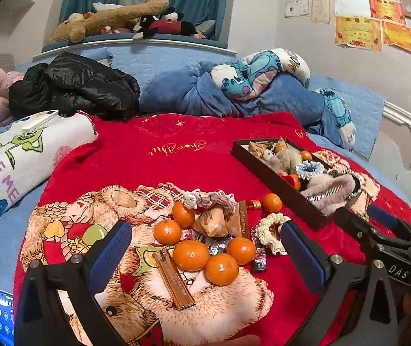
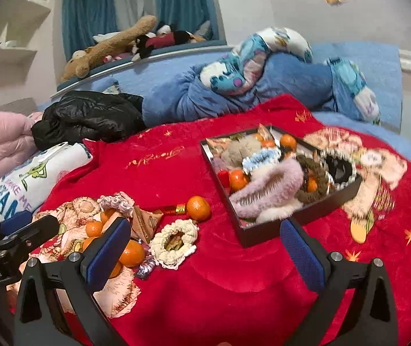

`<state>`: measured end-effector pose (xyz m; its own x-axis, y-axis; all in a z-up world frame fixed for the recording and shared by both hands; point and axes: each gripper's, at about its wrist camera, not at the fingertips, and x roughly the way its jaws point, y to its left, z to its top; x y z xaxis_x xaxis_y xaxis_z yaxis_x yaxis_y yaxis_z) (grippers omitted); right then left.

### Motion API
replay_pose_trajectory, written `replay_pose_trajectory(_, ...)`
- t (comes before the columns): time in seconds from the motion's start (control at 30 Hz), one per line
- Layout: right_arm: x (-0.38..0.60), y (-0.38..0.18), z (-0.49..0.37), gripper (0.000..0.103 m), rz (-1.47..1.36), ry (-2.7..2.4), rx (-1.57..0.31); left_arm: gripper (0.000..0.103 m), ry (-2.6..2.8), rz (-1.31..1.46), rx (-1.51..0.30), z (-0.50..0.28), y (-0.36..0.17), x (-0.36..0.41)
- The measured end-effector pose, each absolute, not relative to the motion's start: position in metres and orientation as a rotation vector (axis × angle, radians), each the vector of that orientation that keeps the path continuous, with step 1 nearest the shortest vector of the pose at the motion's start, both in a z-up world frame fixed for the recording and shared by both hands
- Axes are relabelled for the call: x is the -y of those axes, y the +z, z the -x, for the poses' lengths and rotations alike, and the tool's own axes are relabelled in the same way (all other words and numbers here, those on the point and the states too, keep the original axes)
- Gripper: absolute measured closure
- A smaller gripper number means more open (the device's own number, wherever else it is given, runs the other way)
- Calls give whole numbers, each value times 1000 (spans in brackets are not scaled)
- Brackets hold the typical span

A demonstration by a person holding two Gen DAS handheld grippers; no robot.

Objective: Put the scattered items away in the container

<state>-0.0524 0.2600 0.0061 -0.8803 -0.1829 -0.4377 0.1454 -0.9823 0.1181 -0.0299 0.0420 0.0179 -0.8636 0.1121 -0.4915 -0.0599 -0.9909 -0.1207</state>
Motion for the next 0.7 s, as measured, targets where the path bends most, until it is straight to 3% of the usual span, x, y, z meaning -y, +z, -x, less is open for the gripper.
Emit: replay_pose_trajectory(0.7, -249, 0, 52, 0, -714, -2900, 122, 0, 2896, 869, 93, 32, 6, -53)
